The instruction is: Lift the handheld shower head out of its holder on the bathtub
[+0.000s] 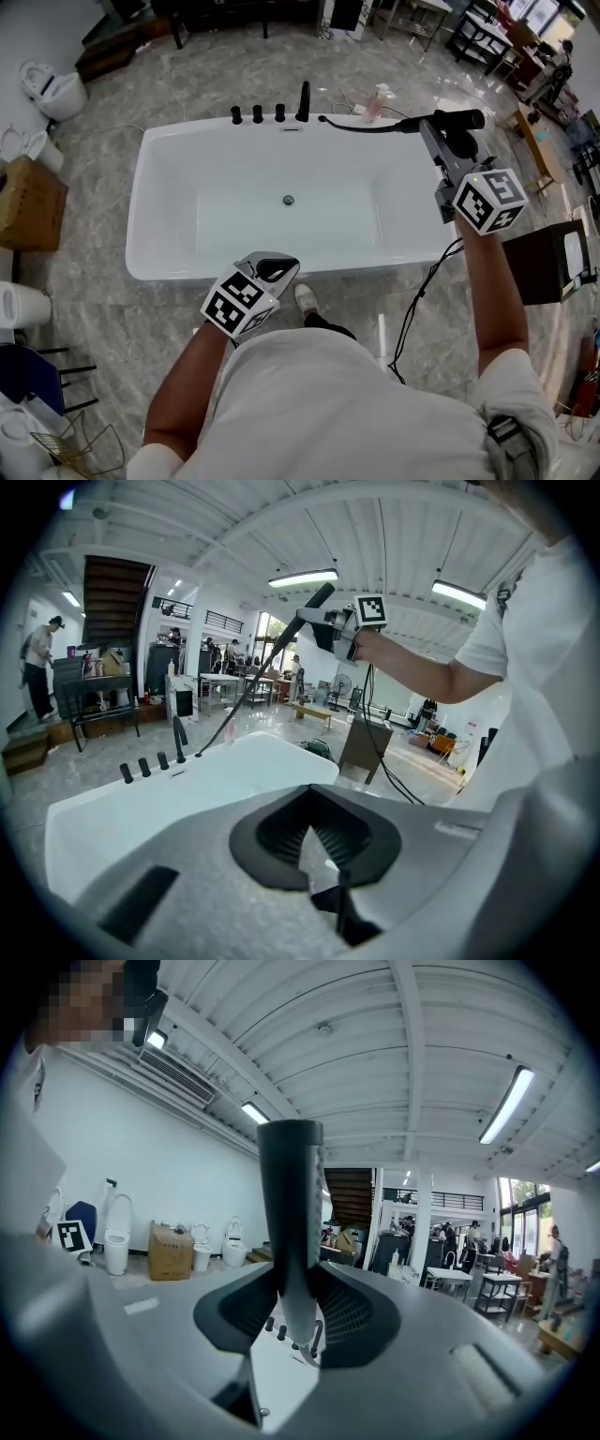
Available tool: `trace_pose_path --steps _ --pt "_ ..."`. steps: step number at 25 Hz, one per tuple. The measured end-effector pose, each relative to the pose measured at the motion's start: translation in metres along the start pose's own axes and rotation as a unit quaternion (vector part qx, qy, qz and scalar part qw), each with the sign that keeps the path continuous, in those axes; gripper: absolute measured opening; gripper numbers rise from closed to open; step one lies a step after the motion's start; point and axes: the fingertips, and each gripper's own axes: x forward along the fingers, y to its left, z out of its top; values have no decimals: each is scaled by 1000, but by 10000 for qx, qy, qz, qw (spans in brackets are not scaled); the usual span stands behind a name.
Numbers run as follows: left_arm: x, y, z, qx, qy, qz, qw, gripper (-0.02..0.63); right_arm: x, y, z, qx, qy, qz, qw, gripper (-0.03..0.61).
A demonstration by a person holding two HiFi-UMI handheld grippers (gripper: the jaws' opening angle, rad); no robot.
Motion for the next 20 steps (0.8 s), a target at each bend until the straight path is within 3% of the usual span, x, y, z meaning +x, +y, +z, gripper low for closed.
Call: trace_pose_path --steps 20 --pt "4 11 4 -4 -14 -20 10000 8 4 -3 1 -20 7 4 10000 146"
